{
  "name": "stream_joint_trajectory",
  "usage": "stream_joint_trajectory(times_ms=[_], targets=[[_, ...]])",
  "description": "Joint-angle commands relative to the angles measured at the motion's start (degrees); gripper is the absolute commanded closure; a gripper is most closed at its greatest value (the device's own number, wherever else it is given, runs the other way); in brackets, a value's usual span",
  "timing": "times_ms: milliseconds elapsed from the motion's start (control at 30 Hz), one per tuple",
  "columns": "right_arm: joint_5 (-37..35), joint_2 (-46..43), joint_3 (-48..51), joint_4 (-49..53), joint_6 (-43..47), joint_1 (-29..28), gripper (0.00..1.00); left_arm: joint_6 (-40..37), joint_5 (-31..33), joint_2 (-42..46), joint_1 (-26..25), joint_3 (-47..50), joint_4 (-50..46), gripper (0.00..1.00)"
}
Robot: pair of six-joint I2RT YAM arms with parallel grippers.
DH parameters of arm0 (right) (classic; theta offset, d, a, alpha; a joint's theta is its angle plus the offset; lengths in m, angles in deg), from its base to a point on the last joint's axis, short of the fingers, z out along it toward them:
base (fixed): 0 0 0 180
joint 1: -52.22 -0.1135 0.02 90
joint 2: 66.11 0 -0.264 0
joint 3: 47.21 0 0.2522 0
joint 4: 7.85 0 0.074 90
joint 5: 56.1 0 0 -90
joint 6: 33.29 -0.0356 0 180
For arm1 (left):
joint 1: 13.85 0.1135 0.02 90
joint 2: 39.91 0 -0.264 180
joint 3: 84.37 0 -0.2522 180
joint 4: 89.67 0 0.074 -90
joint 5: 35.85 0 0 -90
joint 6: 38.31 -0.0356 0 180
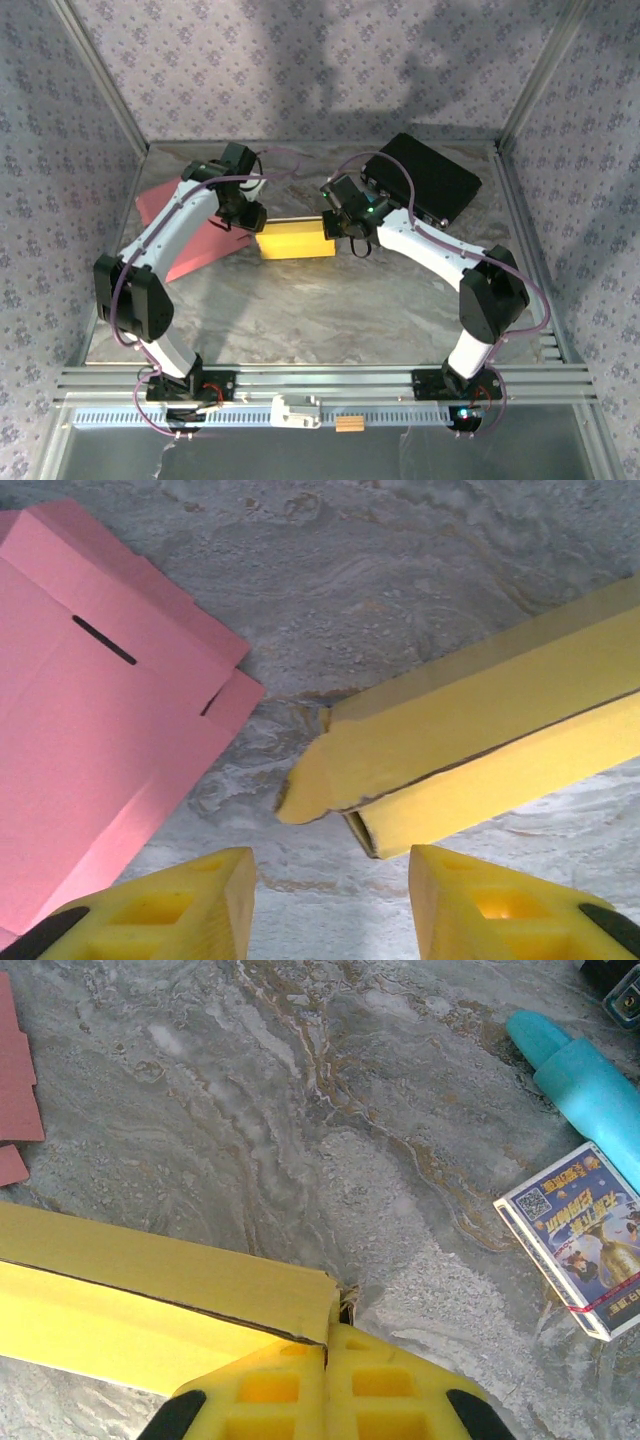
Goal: Fold the paper box
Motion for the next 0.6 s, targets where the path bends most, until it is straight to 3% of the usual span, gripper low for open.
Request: stream_joint_trajectory(times_ms=[0, 567], targets=[[1.39, 1.72, -0.45, 3.99, 0.82, 0.17, 1.00, -2.75, 1.91, -1.49, 0.79, -0.62, -0.29, 0.59], [1.70, 1.97, -0.72, 4.02, 0.77, 0.26, 1.00, -4.55, -2.21, -3.88, 1.53, -0.97, 2.81, 0.68]])
